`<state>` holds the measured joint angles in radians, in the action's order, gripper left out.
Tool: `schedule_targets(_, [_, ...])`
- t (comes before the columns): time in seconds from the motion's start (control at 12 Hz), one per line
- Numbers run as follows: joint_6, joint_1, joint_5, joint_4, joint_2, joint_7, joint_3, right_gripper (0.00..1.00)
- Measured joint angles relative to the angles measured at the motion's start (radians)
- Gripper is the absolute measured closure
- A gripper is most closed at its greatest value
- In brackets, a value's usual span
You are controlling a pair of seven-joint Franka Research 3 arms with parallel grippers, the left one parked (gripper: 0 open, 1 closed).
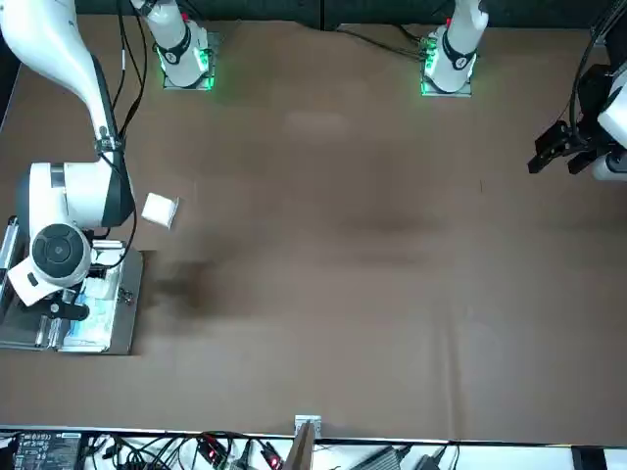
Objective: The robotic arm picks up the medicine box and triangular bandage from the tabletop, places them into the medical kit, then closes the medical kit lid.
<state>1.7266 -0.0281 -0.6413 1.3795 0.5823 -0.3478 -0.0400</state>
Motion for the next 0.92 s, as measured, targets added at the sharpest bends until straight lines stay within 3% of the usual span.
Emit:
schedule_targets(0.25, [-0.051,0.0,0.025,0.01,-0.008,0.053,-0.027,0.02])
schedule_targets(0.5, [-0.076,-0.008,0.147,0.056,-0.031,0.053,-0.069,0.08])
schedule_targets(0.92, [-0.046,-0.04,0.315,0.175,-0.061,0.001,-0.078,0.15])
